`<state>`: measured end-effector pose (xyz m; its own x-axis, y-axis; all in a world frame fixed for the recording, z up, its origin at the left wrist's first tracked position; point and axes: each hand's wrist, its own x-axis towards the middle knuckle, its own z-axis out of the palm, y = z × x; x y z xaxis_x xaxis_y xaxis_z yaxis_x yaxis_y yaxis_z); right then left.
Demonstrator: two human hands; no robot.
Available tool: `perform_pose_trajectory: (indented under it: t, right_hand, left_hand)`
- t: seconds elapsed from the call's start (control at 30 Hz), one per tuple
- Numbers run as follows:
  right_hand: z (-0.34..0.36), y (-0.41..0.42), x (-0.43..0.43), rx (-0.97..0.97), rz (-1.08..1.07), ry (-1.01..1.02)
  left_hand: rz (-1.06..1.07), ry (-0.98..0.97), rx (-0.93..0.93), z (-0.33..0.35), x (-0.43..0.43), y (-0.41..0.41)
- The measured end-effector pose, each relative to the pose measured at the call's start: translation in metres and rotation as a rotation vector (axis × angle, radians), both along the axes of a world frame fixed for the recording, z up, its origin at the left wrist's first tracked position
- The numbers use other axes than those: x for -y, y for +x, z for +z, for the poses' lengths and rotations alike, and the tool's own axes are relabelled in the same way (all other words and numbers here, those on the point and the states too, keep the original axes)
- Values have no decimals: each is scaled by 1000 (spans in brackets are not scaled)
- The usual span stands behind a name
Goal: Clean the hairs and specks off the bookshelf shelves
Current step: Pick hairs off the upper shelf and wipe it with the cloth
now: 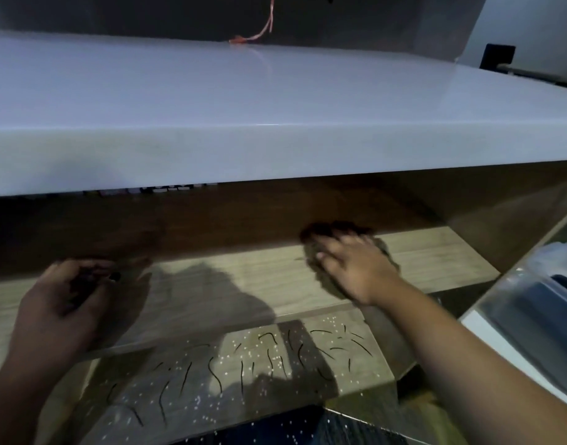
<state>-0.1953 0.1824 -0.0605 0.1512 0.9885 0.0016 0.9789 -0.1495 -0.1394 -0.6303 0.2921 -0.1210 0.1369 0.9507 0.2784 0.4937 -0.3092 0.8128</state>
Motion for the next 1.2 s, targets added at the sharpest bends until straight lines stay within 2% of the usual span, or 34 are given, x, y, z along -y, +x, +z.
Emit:
perform_pose_trajectory:
  t: [0.1, 0.2, 0.3, 0.4, 0.6, 0.7, 0.8, 0.93, 1.1, 1.2]
  right_hand:
    - [0, 74, 20, 53, -177, -12]
    - [4, 128, 32, 139, -304, -41]
    - [6, 119, 25, 95, -371, -4]
    - [8, 58, 0, 77, -234, -4]
    - [11, -97, -63, 3, 106, -26]
    - [2, -163, -87, -40, 327, -29]
    - [-3, -190, -102, -61, 440, -1]
    - [4, -150, -116, -9, 426, 135]
    - [1, -11, -123, 183, 175, 155]
    - [9, 62, -107, 17, -135, 115]
  left_hand:
    - [-5, 12, -12, -37, -28, -28]
    - [13, 6, 26, -10, -7, -5]
    - [24, 35, 75, 15, 12, 22]
    - [-15, 55, 116, 26, 23, 40]
    - [-60, 184, -149, 43, 29, 43]
    - [-55, 202, -194, 43, 30, 41]
    - [-16, 214, -185, 40, 27, 38]
    - [20, 215, -162, 38, 27, 35]
    - [38, 168, -179, 42, 29, 35]
    - [59, 139, -229, 39, 29, 33]
